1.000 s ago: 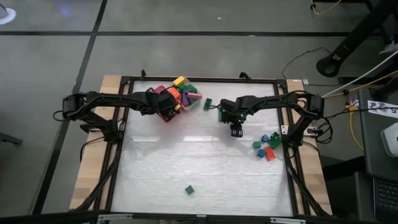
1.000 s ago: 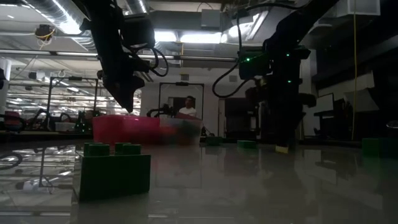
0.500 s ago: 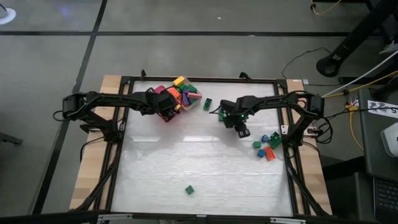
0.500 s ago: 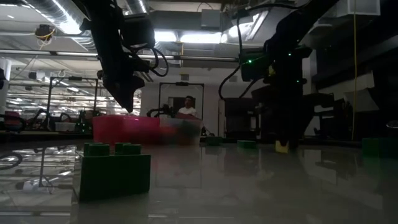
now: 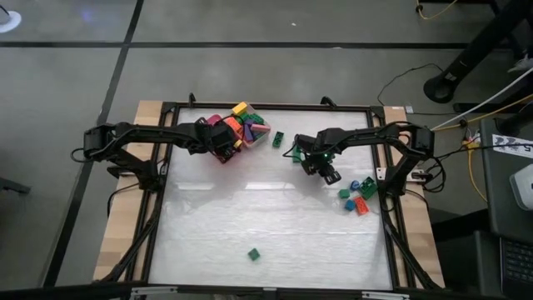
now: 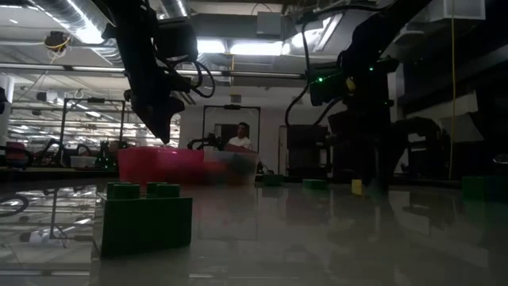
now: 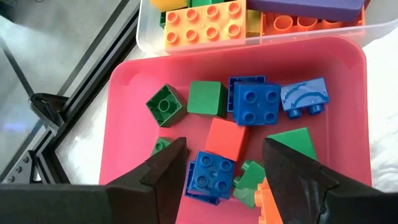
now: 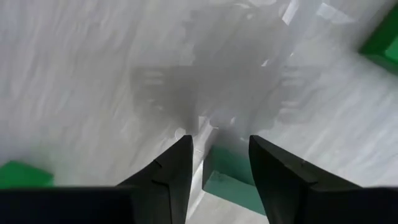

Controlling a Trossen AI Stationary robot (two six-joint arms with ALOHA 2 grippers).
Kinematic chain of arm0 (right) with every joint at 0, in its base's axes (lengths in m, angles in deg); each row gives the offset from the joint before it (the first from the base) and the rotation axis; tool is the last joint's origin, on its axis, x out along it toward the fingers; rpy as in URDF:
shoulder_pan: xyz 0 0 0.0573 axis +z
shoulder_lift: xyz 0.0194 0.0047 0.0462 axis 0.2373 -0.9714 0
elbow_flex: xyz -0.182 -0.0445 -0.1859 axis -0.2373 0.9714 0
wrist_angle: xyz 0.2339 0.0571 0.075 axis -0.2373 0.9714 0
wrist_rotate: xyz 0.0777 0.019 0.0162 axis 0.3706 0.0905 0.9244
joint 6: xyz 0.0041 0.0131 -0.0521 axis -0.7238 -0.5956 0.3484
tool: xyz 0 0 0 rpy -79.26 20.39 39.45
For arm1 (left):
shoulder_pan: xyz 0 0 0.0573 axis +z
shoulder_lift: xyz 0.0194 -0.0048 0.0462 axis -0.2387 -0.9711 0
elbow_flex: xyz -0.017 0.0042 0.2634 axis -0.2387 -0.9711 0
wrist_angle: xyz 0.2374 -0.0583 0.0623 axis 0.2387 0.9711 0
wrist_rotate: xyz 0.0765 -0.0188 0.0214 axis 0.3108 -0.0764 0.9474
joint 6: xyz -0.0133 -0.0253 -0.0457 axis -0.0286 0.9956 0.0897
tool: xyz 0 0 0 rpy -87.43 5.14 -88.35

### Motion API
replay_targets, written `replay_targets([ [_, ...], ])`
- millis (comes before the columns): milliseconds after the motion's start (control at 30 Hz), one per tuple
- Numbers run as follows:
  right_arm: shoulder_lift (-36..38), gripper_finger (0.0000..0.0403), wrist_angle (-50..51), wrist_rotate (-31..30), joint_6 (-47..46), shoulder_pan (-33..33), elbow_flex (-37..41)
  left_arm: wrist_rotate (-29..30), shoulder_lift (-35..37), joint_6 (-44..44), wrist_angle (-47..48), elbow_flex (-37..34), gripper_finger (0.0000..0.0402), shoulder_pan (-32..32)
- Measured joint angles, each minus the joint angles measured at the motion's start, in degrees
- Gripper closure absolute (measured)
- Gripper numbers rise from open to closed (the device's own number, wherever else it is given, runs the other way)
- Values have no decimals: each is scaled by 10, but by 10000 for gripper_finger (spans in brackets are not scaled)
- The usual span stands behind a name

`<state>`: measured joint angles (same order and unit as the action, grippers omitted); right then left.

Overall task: Sort blocks by size
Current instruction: Put the big green block into the white bin

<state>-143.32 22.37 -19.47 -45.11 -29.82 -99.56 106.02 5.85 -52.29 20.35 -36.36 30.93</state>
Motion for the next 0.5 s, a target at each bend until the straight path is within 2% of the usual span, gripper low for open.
replay_targets([
  [100, 0, 246, 4, 0, -80, 0, -18, 0, 0, 0, 0, 0, 208, 0],
  [333, 0, 246, 40, 0, -370, 0, -95, 0, 0, 18, 0, 0, 208, 0],
  [433, 0, 246, 42, 0, -493, 0, -99, 0, 0, 22, 0, 0, 208, 0],
  [500, 0, 246, 42, -5, -528, 0, -91, 0, 0, 22, 0, 0, 208, 0],
])
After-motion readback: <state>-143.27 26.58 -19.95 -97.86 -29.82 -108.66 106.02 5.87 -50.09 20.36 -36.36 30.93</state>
